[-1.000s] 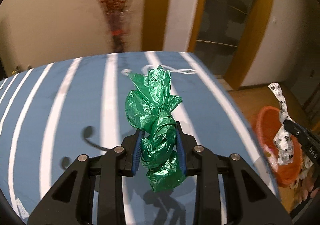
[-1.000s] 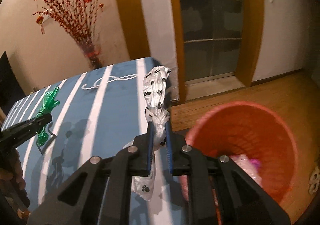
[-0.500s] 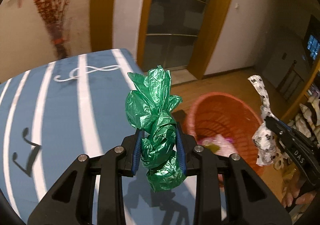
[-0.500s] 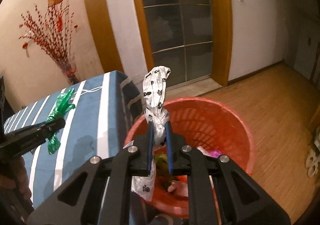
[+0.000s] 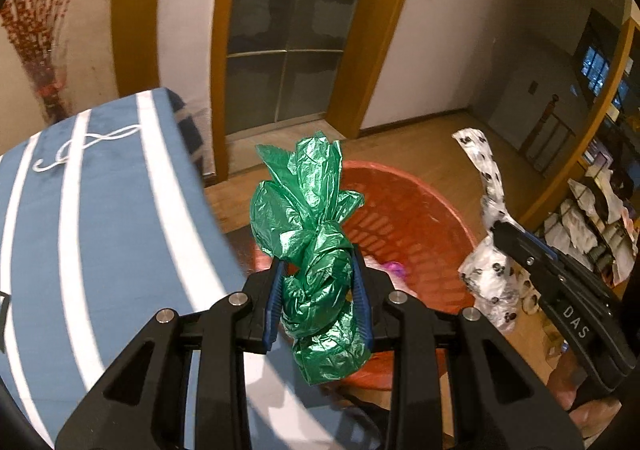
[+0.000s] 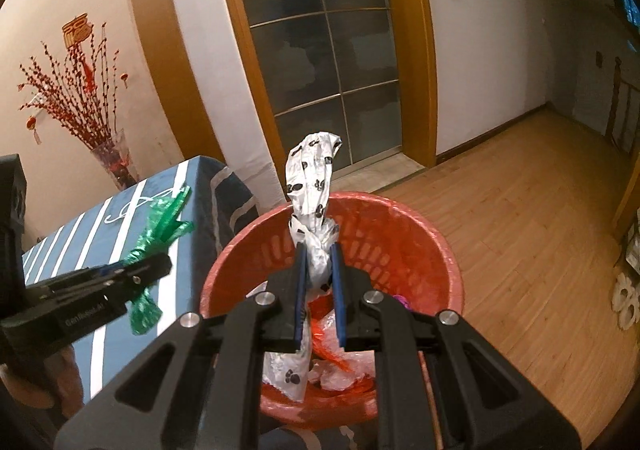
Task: Collect trash
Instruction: 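Lift the green bag with the left tool while the right tool carries the paw-print bag over the wastebasket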
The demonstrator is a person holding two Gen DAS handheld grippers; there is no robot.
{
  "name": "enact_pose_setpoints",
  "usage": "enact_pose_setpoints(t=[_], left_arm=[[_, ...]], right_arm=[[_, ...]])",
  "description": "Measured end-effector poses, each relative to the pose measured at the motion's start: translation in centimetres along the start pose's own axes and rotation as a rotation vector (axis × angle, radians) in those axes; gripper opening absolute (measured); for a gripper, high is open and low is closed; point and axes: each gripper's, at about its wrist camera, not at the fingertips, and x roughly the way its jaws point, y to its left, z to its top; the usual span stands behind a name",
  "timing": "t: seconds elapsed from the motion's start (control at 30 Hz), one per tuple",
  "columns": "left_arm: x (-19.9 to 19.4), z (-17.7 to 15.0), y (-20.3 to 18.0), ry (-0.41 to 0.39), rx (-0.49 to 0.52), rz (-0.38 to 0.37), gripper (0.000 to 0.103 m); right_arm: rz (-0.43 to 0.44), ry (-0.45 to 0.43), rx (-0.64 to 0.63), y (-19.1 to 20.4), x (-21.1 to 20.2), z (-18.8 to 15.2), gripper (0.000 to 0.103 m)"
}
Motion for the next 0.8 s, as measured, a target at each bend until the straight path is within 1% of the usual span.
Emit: enact_pose_setpoints(t=[0.3, 0.5, 0.8], left_arm=[[2.4, 0.3, -1.9, 0.033, 0.008, -0.039, 0.03], [3.2, 0.3, -2.3, 0.048, 0.013, -0.044, 0.03], [3.6, 0.7, -2.8, 0.049, 0.019, -0.048, 0.03]], right_arm=[[-0.007, 0.002, 0.033, -2.1, 1.2, 0.4, 0.013], [-0.009, 0.008, 0.041, -2.6, 1.7, 0.3, 0.013], [-0.01, 0.013, 0.049, -3.0, 2.1, 0.2, 0.013]])
